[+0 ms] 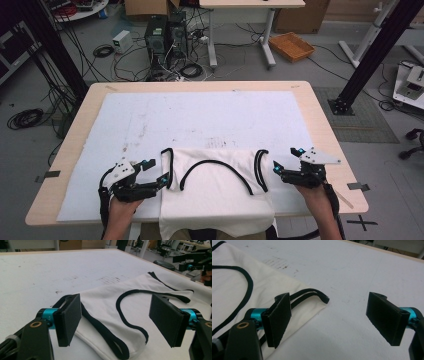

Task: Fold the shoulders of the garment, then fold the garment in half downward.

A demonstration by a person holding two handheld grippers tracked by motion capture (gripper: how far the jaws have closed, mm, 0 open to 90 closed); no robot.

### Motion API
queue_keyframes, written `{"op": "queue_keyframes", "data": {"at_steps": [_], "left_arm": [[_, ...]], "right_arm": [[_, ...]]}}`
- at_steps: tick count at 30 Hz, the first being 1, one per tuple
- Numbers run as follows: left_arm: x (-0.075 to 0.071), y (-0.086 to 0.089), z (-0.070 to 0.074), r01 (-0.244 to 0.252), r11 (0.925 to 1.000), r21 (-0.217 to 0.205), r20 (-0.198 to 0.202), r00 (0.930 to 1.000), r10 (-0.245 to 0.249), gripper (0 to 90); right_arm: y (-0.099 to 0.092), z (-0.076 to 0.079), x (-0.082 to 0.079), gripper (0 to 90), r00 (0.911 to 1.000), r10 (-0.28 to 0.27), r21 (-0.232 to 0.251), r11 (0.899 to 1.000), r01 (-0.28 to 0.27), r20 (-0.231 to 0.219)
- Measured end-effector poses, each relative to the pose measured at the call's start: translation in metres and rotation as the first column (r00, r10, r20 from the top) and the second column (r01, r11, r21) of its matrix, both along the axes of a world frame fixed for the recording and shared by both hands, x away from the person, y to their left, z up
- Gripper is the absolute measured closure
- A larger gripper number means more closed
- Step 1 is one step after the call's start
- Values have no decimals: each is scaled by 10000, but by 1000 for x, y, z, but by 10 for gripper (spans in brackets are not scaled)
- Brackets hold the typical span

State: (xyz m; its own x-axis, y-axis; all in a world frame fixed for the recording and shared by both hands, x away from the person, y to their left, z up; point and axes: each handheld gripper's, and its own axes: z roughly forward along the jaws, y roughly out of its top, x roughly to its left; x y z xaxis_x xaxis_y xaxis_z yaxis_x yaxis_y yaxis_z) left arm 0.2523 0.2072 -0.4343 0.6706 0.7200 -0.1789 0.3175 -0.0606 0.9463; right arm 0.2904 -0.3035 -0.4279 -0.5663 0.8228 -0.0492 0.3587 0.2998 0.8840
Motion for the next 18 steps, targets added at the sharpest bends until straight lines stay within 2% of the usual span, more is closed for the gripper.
{"op": "queue_keyframes", "data": {"at_steps": [4,13,15,18], "left_arm": [[-1,1,0,-169,9998,91,109,9998,168,260],[3,9,-2,-512,9987,71,-80,9987,512,260],[7,10,1,-744,9972,40,-253,9969,745,260],[21,14,8,-843,9964,19,-473,9953,843,260]], "right_arm": [[-2,0,-2,201,10000,-30,145,9999,31,-43],[2,-1,1,201,9999,45,139,9999,-44,-97],[1,-1,1,201,9999,38,146,9999,-36,-101],[2,2,3,201,9998,102,323,9994,-97,-158]]}}
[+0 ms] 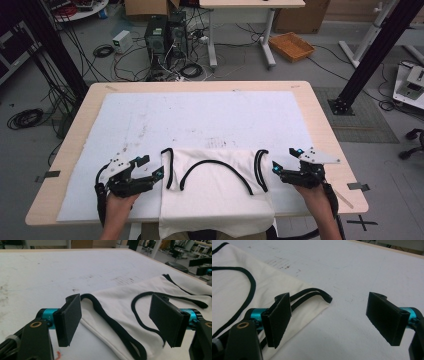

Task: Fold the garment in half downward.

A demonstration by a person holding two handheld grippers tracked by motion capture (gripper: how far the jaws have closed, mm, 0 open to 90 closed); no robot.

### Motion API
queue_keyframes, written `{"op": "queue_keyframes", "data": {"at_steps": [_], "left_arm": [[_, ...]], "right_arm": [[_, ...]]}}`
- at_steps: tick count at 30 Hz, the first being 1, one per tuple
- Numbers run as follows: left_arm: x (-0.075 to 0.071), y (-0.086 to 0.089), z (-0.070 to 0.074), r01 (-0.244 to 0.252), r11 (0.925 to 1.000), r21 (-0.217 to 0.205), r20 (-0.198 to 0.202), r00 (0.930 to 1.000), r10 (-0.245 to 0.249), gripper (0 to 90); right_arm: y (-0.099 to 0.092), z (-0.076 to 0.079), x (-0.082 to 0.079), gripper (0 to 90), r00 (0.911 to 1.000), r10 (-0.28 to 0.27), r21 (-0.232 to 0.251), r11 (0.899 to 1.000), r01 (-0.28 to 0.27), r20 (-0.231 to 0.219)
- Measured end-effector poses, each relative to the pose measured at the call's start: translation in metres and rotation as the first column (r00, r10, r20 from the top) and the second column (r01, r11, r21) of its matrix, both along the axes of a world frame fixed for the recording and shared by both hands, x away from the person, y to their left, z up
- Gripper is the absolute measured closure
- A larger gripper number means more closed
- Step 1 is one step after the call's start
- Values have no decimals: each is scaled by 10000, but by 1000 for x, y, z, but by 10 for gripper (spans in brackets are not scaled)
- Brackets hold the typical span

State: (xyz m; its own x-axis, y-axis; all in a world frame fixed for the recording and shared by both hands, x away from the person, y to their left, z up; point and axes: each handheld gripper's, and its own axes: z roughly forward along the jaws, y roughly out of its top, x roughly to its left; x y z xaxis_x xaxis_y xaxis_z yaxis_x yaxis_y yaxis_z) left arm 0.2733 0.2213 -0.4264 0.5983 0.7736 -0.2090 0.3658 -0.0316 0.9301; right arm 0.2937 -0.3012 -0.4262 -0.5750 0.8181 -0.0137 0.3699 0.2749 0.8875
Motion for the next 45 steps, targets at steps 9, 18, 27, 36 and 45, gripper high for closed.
{"op": "queue_keyframes", "data": {"at_steps": [9,18,27,36,45], "left_arm": [[61,-8,32,-202,9991,360,-1252,9918,246,260],[109,-32,3,581,9891,1355,-3877,9218,-10,297],[108,-38,-13,1416,9609,2380,-3914,9194,-386,468],[94,-34,-17,2054,9452,2539,-3357,9352,-1131,800],[98,-26,11,639,9922,1066,-2213,9744,-390,826]], "right_arm": [[20,19,33,201,9952,745,-201,9969,-759,-627],[44,14,74,296,9708,1098,-676,9896,-1269,-2134],[60,-9,85,443,9363,1200,-1836,9648,-1884,-3300],[63,-10,78,823,9112,2023,-1796,9430,-2801,-3588],[63,0,86,858,9717,1272,-2994,9362,-1839,-1989]]}}
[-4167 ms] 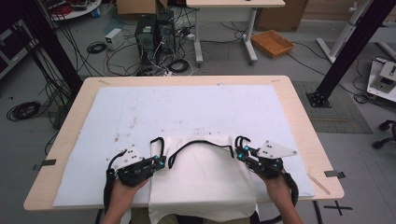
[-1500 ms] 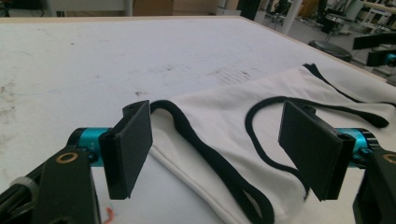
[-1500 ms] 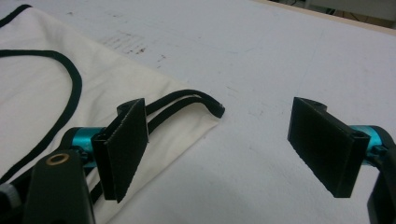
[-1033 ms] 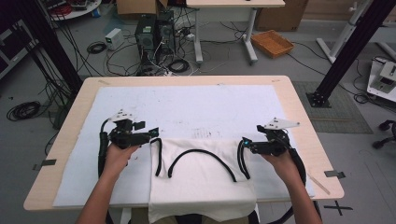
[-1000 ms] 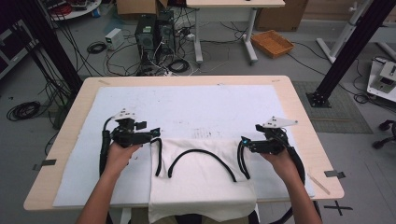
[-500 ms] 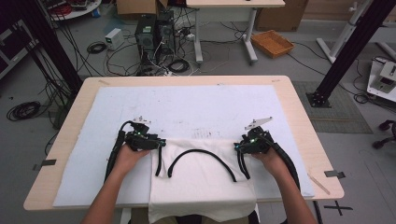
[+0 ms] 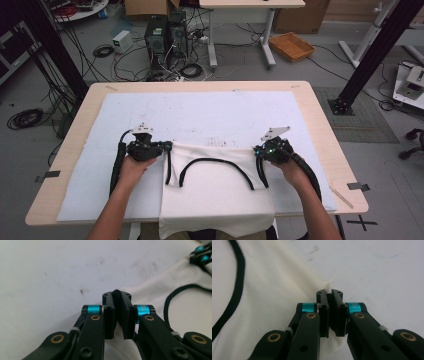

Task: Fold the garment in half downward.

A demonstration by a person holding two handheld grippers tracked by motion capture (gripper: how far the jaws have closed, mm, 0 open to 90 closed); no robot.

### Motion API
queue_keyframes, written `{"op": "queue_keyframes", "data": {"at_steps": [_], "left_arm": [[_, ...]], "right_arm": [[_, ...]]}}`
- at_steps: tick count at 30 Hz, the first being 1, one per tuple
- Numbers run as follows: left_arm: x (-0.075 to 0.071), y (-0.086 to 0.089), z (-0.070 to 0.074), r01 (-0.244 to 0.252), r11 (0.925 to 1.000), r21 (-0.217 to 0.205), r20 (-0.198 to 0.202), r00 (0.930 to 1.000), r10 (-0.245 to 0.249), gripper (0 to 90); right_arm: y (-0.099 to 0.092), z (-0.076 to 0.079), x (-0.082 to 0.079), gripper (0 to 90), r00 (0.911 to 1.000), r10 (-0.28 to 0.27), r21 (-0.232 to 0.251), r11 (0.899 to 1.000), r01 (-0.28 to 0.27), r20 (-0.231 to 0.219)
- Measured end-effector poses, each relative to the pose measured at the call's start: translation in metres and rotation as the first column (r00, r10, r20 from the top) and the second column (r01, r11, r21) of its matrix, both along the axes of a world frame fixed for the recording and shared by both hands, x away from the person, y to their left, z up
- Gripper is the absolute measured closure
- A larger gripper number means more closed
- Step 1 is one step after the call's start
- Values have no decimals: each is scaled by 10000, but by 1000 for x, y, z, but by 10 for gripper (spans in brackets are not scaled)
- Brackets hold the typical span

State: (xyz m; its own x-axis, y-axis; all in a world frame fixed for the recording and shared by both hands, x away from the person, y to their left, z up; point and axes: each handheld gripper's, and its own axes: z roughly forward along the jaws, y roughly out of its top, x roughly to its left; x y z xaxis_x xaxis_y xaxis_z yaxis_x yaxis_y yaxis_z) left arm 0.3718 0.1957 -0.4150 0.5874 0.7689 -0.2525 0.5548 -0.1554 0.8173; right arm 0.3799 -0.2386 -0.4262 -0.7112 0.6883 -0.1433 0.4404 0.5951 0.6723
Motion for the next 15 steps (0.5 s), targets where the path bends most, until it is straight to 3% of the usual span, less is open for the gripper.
{"op": "queue_keyframes", "data": {"at_steps": [4,6,10,13,15], "left_arm": [[13,0,19,-850,9957,-361,791,9930,876,825],[14,-2,20,-822,9948,-608,997,9911,880,824],[2,-6,15,-274,9979,-588,1088,9935,337,823],[-13,3,8,-222,9927,-1184,1042,9939,347,823],[-24,6,6,-71,9908,-1351,1142,9932,227,821]], "right_arm": [[-2,19,17,856,9878,-834,243,9964,809,1318],[-2,29,23,855,9810,-1051,393,9942,999,1634],[-1,31,14,853,9788,-945,425,9952,882,1815],[-7,30,0,852,9771,-774,763,9951,634,1983],[-11,28,-11,850,9769,-687,1169,9921,456,2023]]}}
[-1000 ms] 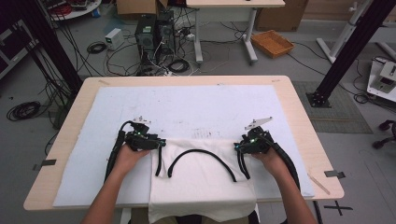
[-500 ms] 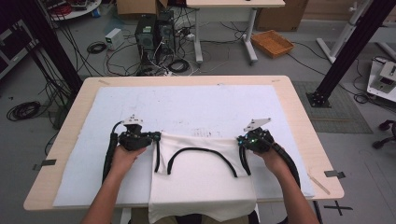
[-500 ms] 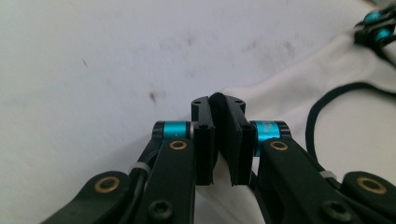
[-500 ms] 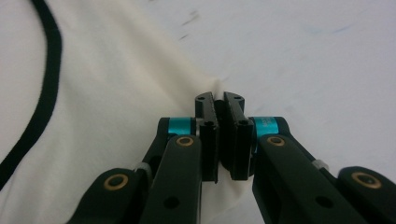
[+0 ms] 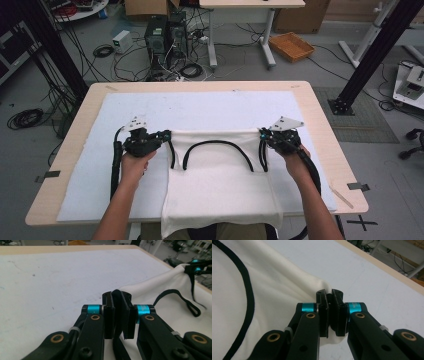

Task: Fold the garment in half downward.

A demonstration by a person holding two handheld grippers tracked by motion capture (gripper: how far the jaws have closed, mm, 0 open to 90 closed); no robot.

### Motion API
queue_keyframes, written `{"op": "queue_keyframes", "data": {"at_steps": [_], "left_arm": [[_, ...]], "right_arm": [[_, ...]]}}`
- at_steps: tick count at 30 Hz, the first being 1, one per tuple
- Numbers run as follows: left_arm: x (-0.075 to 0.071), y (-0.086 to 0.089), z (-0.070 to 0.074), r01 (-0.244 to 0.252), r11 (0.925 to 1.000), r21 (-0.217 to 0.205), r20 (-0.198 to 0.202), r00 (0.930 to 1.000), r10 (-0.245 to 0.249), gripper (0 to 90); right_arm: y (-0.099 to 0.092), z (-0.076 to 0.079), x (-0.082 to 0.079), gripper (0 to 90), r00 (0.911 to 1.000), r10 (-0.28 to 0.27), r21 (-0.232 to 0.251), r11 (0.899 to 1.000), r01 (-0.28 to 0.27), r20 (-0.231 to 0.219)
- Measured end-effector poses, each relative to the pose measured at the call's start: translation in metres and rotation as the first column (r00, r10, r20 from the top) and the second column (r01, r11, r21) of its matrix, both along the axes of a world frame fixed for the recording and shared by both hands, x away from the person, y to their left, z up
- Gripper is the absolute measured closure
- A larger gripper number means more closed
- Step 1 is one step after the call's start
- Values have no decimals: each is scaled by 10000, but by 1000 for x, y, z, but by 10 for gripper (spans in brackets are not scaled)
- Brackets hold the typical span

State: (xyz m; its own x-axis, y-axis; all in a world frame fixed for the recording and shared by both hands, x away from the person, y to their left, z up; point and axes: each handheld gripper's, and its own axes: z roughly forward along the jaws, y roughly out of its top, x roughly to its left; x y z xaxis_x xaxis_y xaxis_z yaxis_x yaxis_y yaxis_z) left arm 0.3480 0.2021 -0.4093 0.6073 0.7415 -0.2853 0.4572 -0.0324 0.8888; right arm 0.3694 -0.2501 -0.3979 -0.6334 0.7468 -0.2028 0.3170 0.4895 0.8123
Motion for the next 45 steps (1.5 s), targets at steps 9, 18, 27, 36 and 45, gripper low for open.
{"op": "queue_keyframes", "data": {"at_steps": [9,18,27,36,45], "left_arm": [[-52,3,-7,1029,9934,-501,565,9934,-1001,816],[-92,-7,-17,2197,9755,-63,293,9752,-2195,810],[-117,-3,-23,2964,9531,613,-367,9549,-2946,805],[-88,9,-7,456,9985,305,-85,9989,-453,424],[-45,-19,-38,511,9894,1357,-2041,9787,-225,397]], "right_arm": [[-13,-8,-56,845,9932,1105,1084,9876,-1139,365],[-24,-20,-100,845,9839,1769,918,9797,-1784,235],[-33,-30,-132,807,9742,2206,659,9739,-2173,-476],[-49,-15,-126,442,9968,442,2356,9715,-275,-660],[-31,-30,-73,412,9753,-126,1932,9795,563,-2205]]}}
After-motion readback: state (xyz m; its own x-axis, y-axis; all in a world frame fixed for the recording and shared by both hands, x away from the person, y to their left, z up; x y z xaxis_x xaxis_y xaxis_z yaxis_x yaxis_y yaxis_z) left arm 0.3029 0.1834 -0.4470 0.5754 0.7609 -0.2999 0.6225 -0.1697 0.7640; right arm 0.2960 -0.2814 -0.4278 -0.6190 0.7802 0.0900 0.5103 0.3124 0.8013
